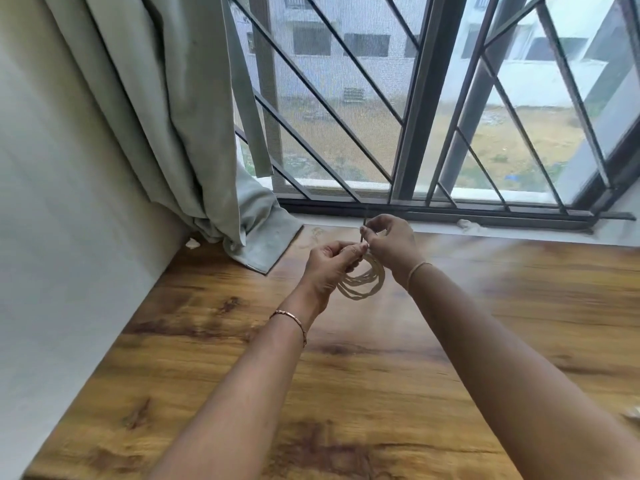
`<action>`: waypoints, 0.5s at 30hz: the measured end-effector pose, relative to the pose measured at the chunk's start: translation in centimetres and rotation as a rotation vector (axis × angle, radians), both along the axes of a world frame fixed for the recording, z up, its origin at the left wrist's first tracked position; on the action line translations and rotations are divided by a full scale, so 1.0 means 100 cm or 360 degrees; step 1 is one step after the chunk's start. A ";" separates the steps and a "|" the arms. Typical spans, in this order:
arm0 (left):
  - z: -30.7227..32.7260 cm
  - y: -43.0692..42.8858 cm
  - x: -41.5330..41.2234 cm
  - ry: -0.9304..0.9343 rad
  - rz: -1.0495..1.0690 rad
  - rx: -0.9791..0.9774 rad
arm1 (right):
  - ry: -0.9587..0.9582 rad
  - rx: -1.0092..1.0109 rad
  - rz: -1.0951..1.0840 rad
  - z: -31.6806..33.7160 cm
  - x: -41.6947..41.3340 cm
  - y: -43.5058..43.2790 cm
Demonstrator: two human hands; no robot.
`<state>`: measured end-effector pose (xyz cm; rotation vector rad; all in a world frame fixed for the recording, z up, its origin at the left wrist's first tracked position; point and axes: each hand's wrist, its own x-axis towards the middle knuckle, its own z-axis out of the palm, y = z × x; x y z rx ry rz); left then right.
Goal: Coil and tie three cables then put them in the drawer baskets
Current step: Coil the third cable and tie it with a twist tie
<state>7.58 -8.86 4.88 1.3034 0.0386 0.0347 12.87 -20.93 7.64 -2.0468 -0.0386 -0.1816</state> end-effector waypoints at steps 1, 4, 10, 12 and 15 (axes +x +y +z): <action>0.000 0.000 -0.001 -0.0009 -0.0003 0.0010 | 0.0014 0.0023 0.0002 0.000 -0.001 0.001; 0.002 0.003 -0.006 -0.0018 -0.0102 0.0009 | 0.0083 0.0182 0.0023 0.003 -0.004 0.001; 0.001 0.010 -0.010 -0.0005 -0.0293 -0.0040 | 0.0394 0.0384 0.0159 0.012 -0.011 -0.011; 0.001 0.010 -0.009 0.0017 -0.0230 -0.0025 | 0.0478 0.0398 0.0134 0.012 -0.013 -0.013; 0.000 0.009 -0.008 0.0017 -0.0194 -0.0031 | 0.0570 0.0447 0.0265 0.008 -0.013 -0.018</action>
